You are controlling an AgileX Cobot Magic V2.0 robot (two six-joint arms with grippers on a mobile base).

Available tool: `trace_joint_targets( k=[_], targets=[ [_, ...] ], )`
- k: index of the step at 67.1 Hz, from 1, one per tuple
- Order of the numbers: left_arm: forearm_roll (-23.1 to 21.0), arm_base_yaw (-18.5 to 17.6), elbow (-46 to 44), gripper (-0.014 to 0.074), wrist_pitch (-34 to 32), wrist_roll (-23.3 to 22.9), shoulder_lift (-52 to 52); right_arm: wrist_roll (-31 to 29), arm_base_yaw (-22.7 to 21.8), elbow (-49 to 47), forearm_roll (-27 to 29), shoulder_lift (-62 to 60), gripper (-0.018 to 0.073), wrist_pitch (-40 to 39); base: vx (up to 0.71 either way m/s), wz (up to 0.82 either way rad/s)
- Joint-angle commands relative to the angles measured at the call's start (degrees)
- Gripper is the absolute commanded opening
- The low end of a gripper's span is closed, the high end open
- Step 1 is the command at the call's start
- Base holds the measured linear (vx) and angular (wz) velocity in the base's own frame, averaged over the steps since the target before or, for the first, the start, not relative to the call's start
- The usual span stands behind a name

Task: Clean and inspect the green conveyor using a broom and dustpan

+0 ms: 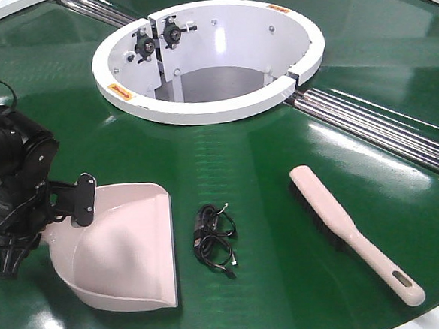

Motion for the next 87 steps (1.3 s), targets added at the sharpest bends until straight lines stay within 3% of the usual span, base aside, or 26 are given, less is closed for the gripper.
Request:
trace_joint_targets(
  k=[1,76,87],
  targets=[
    [0.91,-0.26,-1.22,-0.0008,0.21,-0.86,-2.98,-0.13,-0.48,0.13,-0.6,-0.61,-0.0008,-4.08,0.0,0.0],
    [0.91,-0.26,-1.22,-0.0008,0.21,-0.86,-2.98,-0.42,-0.48,0.13,-0.72,-0.61,-0.0008,-4.41,0.0,0.0],
    [0.91,-0.26,-1.22,-0.0008,0.21,-0.86,-2.98,0.2,-0.48,-0.38,-0.37,-0.61,-0.0008,-10.12,0.0,0.0]
  ],
)
